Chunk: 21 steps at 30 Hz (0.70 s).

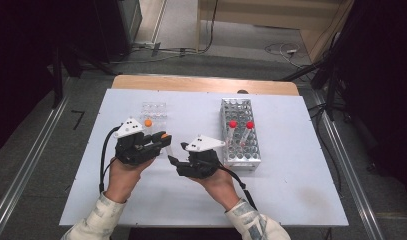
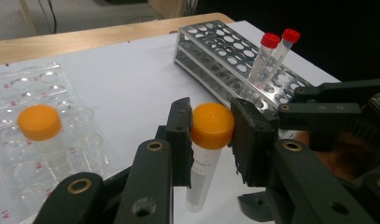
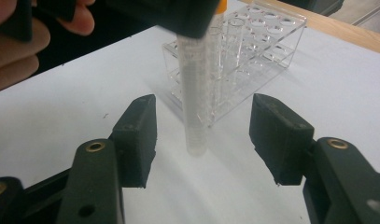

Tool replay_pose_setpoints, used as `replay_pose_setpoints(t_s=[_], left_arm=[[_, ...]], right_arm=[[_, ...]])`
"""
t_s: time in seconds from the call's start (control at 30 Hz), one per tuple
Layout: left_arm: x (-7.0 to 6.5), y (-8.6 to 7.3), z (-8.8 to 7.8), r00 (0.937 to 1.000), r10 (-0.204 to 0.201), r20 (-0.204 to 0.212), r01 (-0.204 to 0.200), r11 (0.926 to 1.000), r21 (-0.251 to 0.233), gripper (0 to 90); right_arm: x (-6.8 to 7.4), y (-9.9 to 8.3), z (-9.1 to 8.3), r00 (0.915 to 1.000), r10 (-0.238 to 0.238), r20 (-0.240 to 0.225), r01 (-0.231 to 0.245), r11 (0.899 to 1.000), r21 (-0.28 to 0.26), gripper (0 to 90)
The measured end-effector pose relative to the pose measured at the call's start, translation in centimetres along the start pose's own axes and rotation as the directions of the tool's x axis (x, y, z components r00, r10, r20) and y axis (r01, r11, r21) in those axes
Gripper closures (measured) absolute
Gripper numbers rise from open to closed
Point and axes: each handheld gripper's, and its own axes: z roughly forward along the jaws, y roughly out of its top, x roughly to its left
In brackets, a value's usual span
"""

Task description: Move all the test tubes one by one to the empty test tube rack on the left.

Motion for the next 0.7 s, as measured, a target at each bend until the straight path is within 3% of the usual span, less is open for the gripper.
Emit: replay_pose_setpoints(t_s=[0.4, 0.57, 0.7], left_arm=[[1.7, 1.6, -2.6, 0.9976, -0.014, -0.067, 0.011, 0.9984, -0.056, 70.7], [3.0, 2.1, -3.0, 0.9944, -0.036, -0.099, 0.029, 0.9966, -0.078, 70.8], [3.7, 2.6, -3.0, 0.9892, -0.032, -0.143, 0.020, 0.9960, -0.087, 70.8]], right_arm=[[-0.7, -0.7, -2.1, 0.9998, -0.005, 0.018, 0.005, 1.000, 0.002, 37.2], [-0.8, -1.1, -2.2, 0.9998, -0.003, 0.019, 0.003, 1.000, 0.005, 36.8], [-0.9, -1.1, -2.4, 0.9999, 0.000, 0.016, 0.000, 1.000, 0.004, 36.6]])
